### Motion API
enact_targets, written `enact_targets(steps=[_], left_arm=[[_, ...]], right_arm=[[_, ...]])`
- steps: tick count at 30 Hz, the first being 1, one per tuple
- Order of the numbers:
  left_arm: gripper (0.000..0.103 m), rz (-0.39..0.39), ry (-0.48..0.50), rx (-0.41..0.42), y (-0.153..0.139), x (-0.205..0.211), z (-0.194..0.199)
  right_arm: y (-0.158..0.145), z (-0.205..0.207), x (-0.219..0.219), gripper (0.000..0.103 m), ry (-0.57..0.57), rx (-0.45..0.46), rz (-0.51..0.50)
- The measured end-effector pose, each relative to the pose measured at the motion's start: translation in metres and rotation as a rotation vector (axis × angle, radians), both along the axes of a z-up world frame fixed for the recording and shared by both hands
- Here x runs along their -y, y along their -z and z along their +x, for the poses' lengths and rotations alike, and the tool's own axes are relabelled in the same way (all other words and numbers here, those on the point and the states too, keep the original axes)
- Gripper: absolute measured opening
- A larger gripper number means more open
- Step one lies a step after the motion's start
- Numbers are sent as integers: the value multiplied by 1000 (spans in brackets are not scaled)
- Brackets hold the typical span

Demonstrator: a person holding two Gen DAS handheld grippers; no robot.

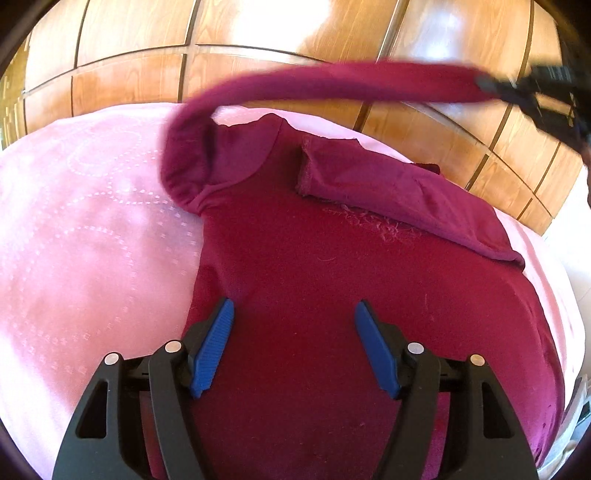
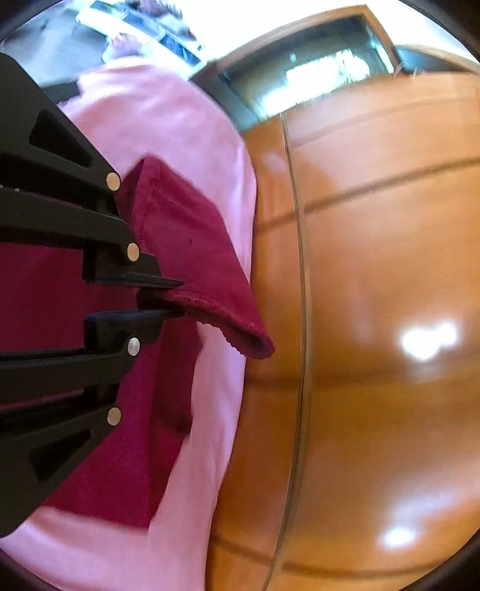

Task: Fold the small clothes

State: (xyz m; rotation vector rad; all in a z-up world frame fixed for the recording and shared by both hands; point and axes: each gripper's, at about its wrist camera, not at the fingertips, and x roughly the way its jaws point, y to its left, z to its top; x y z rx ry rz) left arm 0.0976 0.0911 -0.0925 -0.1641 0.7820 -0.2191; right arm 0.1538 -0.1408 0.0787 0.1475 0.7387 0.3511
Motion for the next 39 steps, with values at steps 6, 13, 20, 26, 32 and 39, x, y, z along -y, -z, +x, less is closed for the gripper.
enact_targets(steps=[6, 13, 20, 26, 32, 39], left_arm=[[67, 29, -2, -9, -1, 6, 3], [67, 12, 11, -46, -28, 3, 9], [67, -13, -10, 47, -75, -18, 41], [67, 4, -36, 77, -87, -19, 104], [66, 12, -44, 40, -74, -15, 169], [66, 61, -41, -102, -8, -9, 217]], right_arm=[[63, 4, 71, 9, 167, -138, -3], [112, -2, 102, 10, 233, -264, 42], [91, -24, 120, 38, 279, -198, 77], [79, 1, 96, 41, 232, -149, 69], [112, 45, 70, 46, 212, -186, -95], [139, 30, 73, 47, 194, -126, -111]])
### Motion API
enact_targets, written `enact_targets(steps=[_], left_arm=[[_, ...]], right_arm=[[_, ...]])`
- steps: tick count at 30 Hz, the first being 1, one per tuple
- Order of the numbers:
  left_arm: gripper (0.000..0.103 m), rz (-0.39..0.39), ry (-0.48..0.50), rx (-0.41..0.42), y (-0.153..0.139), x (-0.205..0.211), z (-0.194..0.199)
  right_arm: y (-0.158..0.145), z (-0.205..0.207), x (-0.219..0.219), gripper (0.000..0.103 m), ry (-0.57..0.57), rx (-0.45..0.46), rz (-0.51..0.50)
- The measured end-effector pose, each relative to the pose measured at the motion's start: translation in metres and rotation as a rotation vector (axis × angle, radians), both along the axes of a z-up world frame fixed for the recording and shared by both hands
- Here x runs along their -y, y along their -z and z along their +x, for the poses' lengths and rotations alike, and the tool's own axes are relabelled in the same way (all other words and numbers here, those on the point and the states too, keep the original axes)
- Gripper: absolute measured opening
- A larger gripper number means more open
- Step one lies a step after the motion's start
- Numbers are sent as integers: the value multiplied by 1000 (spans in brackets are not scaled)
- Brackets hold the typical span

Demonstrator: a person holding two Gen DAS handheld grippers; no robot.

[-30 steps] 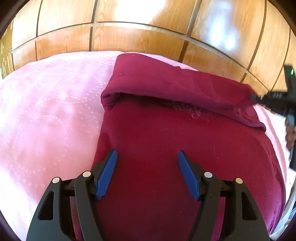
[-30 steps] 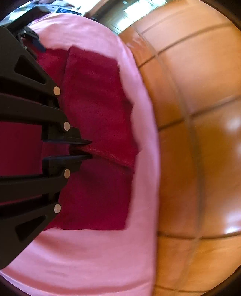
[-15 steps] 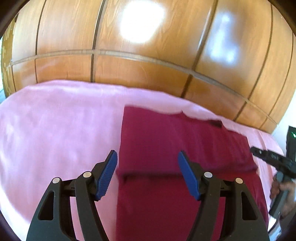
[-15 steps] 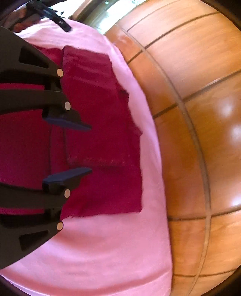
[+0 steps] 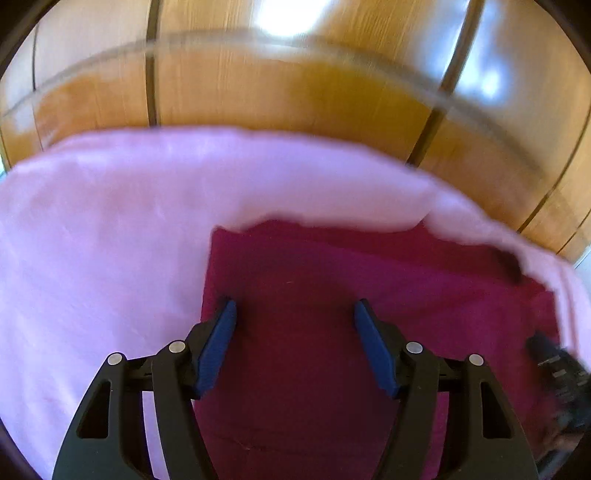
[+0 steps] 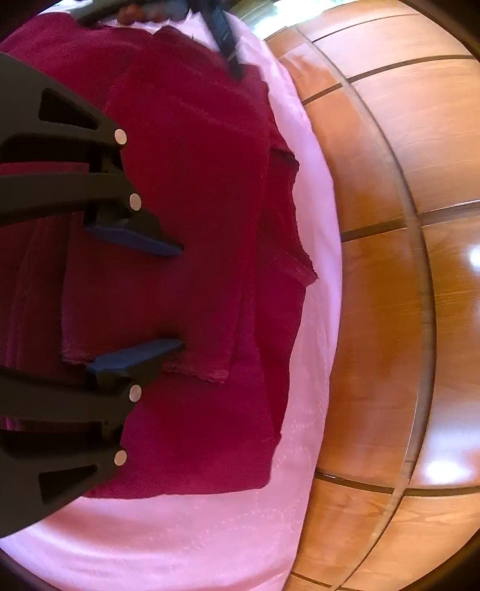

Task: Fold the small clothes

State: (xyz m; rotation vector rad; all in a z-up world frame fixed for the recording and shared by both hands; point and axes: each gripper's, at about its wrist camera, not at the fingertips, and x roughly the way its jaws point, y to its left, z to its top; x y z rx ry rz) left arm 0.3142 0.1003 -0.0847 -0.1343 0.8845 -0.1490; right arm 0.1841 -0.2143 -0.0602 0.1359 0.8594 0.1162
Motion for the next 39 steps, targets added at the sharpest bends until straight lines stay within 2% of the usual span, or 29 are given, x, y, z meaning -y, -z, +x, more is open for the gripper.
enact_targets(steps=[1, 4, 6, 11, 13, 15, 16, 17, 20, 25, 26, 28, 30, 32, 39], left_arm=[[66, -11, 0, 30, 4, -2, -3], [66, -27, -12, 25, 1, -6, -3], [66, -4, -35, 18, -6, -4, -10], [66, 22, -3, 54, -29, 6, -61], [66, 69, 36, 72, -30, 16, -83], [66, 145, 50, 22, -10, 23, -88], [67, 158, 53, -6, 2, 24, -86], [68, 163, 52, 1, 7, 25, -86], [69, 209, 38, 5, 5, 33, -84], [69, 169, 3, 17, -13, 28, -100], [69, 164, -4, 27, -18, 26, -107], [68, 159, -2, 53, -29, 25, -121], [69, 155, -2, 80, -39, 22, -135], [68, 139, -6, 96, -48, 17, -150], [69, 122, -22, 117, -60, 6, -182]], right_arm=[[1, 1, -1, 47, 0, 0, -4], [1, 1, -3, 48, -1, 5, -25], [2, 0, -1, 48, 0, 8, -15], [3, 2, -1, 49, -2, 12, 2], [3, 0, -2, 49, -3, 13, -3], [3, -1, -2, 49, -3, 14, -4], [3, -1, -2, 49, -3, 15, -3], [3, -1, -2, 49, -3, 15, -4], [3, 0, -2, 50, -3, 15, -3], [2, 0, -4, 52, -7, 10, -11], [1, 0, -6, 55, -9, 8, -18], [-3, -1, -12, 67, -30, 0, -33], [-8, -6, -18, 88, -39, -7, -45], [-14, -16, -24, 92, -35, 9, -57], [-20, -53, -24, 93, -6, 0, -9]])
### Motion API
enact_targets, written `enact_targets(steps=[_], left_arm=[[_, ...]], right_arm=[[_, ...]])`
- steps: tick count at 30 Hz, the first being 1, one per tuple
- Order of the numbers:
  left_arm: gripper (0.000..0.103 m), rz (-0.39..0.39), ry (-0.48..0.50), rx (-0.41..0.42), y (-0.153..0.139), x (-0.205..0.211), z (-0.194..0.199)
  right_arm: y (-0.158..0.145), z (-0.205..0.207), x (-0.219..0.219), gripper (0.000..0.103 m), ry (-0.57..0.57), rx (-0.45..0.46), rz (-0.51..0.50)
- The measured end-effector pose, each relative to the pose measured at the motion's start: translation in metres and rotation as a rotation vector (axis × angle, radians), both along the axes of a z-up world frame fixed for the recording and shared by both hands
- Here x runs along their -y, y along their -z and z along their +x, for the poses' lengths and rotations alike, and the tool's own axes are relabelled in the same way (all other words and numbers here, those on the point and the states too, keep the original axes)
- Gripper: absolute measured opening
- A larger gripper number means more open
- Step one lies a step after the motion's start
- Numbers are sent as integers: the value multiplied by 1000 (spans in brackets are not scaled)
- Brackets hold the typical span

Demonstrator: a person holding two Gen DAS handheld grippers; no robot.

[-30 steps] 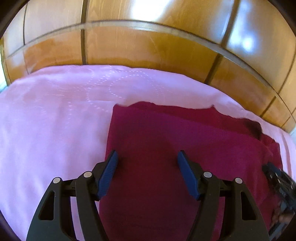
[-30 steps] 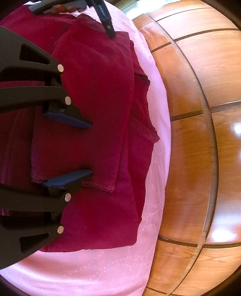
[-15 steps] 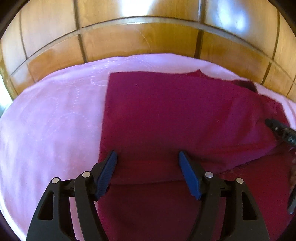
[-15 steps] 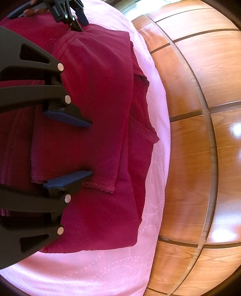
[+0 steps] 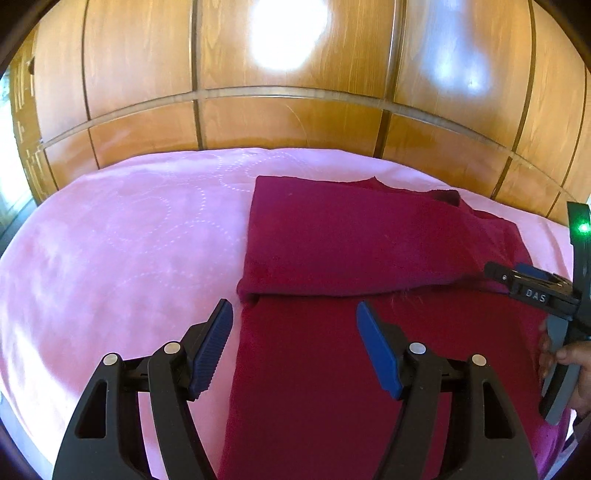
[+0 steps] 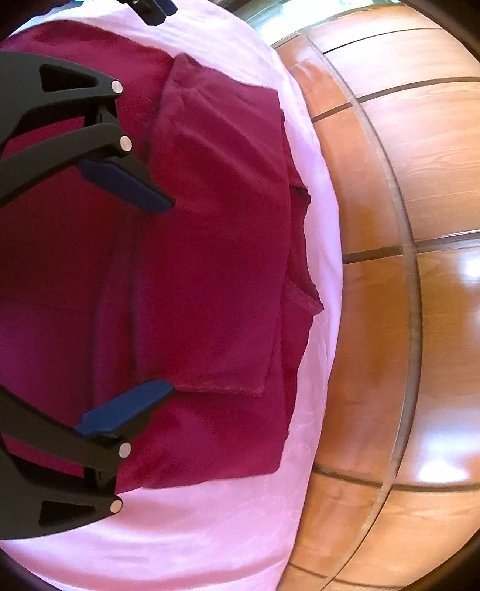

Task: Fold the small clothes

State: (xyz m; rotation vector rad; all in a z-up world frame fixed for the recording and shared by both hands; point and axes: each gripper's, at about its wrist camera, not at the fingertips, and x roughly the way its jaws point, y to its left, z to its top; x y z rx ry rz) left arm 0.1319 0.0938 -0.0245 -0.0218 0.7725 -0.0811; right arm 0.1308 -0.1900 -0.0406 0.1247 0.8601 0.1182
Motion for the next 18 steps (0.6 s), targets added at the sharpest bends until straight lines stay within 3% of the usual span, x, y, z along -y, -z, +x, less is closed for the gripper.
enact_targets(steps=[11, 13, 17, 18], left_arm=[[69, -2, -1, -11, 7, -2, -34], [69, 0, 1, -6, 7, -2, -36], [69, 13, 3, 7, 6, 0, -37], [69, 13, 2, 10, 6, 1, -38]], right_arm=[[8, -51, -2, 92, -16, -45, 38], [5, -52, 1, 86, -21, -55, 95], [0, -47, 6, 61, -10, -69, 166], [0, -46, 8, 60, -5, -73, 194]])
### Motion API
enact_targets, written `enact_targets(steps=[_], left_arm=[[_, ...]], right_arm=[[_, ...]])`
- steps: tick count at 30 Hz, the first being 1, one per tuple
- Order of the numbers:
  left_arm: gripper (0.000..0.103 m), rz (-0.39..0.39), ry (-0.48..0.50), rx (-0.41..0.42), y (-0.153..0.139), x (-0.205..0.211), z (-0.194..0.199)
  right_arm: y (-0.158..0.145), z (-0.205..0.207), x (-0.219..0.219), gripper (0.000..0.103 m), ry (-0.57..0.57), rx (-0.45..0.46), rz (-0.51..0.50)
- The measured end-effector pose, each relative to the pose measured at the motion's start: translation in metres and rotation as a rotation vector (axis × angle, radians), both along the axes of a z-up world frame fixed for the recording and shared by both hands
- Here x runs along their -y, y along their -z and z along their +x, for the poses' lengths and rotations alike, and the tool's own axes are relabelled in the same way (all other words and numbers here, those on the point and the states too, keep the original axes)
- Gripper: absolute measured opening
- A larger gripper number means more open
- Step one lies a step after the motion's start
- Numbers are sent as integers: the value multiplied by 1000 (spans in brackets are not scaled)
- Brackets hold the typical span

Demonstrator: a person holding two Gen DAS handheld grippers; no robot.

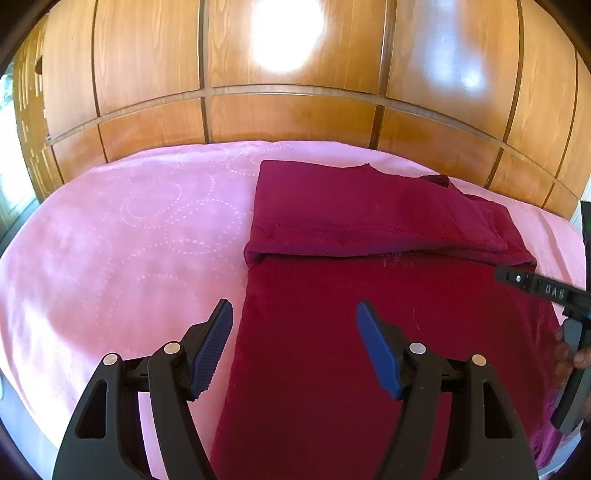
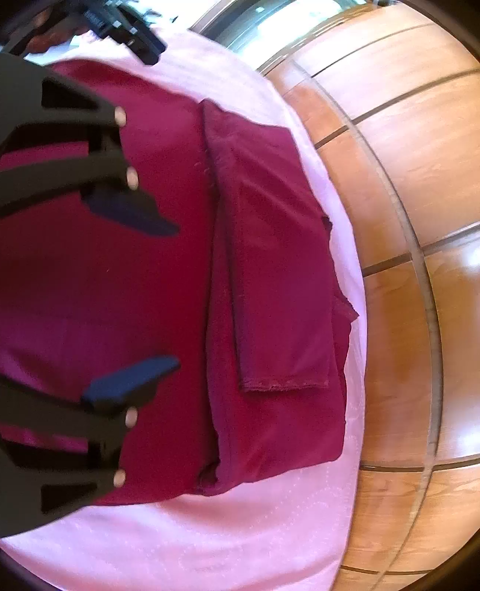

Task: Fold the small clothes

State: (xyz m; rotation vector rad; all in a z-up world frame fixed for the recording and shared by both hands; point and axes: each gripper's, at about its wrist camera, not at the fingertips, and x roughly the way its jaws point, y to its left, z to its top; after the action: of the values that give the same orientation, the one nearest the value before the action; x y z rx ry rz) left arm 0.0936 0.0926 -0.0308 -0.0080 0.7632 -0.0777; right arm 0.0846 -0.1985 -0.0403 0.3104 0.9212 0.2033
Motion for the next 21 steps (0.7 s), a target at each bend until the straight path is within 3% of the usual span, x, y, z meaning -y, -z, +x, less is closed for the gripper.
enact_targets(steps=[5, 10, 13, 14, 15, 16, 21], left_arm=[[69, 16, 2, 3, 2, 2, 0], [69, 11, 3, -30, 13, -1, 4], [69, 6, -3, -47, 20, -5, 4], [69, 1, -7, -52, 22, -6, 4], [69, -5, -10, -57, 24, -8, 4], [69, -15, -11, -62, 25, -10, 3], [69, -23, -16, -66, 27, -18, -6]], right_arm=[[-5, 22, 18, 60, 103, 2, 136], [2, 58, 30, 60, 206, -24, 155], [5, 71, 26, 49, 198, -36, 113], [5, 74, 24, 35, 185, -37, 92], [4, 76, 19, 6, 168, -43, 56], [3, 75, 20, 2, 168, -43, 34], [1, 57, 25, 1, 168, -16, 17]])
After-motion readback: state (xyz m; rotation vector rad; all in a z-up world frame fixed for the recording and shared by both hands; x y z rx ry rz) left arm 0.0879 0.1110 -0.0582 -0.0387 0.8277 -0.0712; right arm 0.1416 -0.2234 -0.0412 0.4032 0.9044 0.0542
